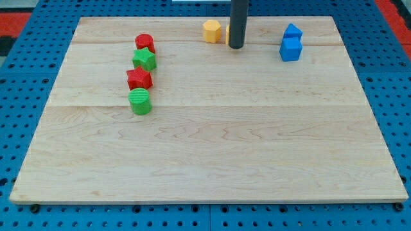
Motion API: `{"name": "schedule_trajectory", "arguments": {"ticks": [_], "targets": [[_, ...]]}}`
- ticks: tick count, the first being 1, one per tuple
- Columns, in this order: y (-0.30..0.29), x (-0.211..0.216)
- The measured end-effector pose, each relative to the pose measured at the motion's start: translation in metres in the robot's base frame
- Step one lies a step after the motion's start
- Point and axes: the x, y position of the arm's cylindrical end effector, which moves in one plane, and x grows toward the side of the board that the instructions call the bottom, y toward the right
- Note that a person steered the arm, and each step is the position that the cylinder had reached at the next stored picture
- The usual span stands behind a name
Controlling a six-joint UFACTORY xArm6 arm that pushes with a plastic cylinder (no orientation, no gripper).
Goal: Move the green circle to the center of the board
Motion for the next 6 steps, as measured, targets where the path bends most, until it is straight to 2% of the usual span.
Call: {"name": "schedule_trajectory", "arguments": {"ticks": [1, 4, 6], "targets": [[0.005, -0.007], [0.004, 0.005], [0.028, 0.016]]}}
